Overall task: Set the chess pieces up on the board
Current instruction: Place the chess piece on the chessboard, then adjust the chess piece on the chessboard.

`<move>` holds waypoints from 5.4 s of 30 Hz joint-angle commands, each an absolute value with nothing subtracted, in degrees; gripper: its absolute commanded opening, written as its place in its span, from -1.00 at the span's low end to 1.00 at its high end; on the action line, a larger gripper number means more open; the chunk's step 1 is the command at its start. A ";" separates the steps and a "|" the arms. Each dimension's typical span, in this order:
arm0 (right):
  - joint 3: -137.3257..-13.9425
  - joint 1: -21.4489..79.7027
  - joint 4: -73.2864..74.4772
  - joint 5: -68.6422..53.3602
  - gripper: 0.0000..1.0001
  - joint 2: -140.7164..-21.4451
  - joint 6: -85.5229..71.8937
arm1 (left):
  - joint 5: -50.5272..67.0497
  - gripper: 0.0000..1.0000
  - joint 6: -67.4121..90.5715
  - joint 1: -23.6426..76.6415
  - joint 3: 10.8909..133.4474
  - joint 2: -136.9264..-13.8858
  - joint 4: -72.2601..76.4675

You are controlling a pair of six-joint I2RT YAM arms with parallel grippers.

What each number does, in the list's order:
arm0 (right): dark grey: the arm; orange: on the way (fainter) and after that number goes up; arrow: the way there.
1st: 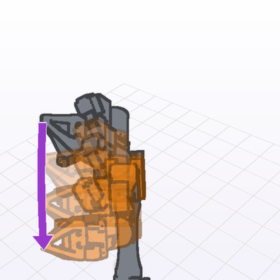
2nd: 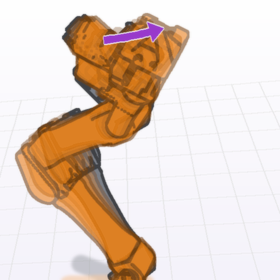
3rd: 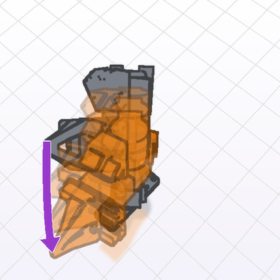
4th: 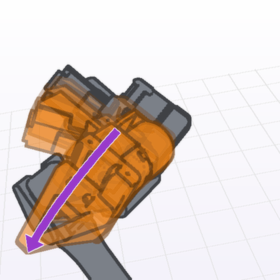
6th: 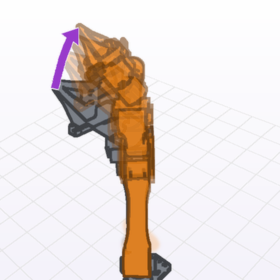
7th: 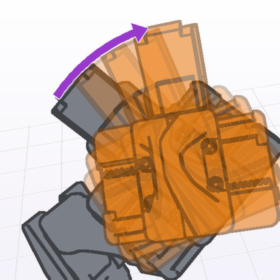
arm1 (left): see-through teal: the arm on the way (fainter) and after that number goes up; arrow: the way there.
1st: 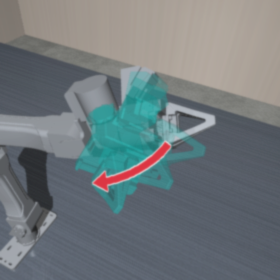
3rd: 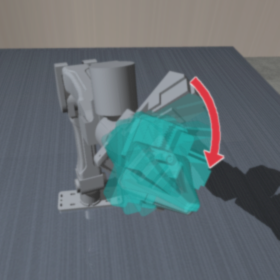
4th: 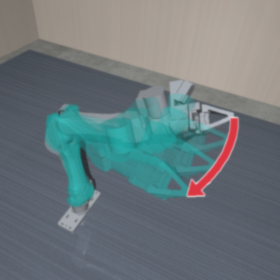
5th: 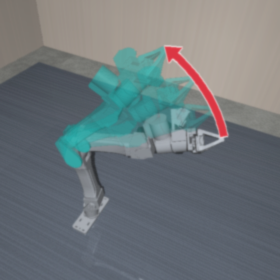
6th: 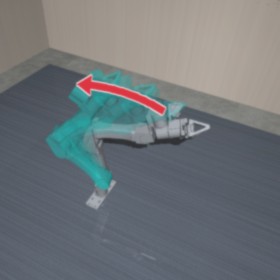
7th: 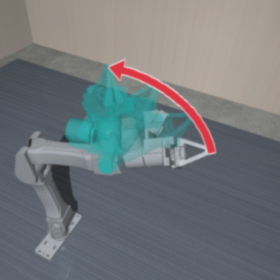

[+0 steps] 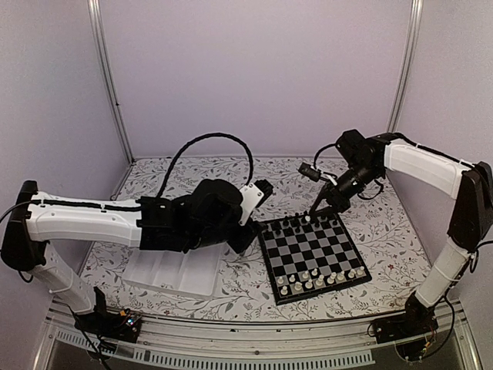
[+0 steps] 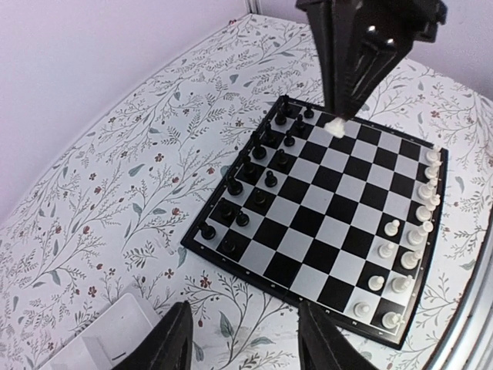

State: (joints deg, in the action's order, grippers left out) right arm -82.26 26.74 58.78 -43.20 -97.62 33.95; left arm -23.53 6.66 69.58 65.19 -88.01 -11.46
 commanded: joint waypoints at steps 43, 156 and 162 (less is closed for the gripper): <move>-64.83 38.90 58.88 -16.38 -0.82 -97.38 40.56 | -33.56 -0.02 15.15 66.32 63.33 -86.92 -21.44; -46.76 49.57 44.58 -10.23 -1.00 -80.81 46.37 | -30.24 0.23 31.24 65.83 59.81 -86.93 -33.98; -46.54 49.60 43.80 -9.49 -1.00 -80.90 45.72 | -30.00 0.22 31.75 65.83 59.35 -86.53 -33.84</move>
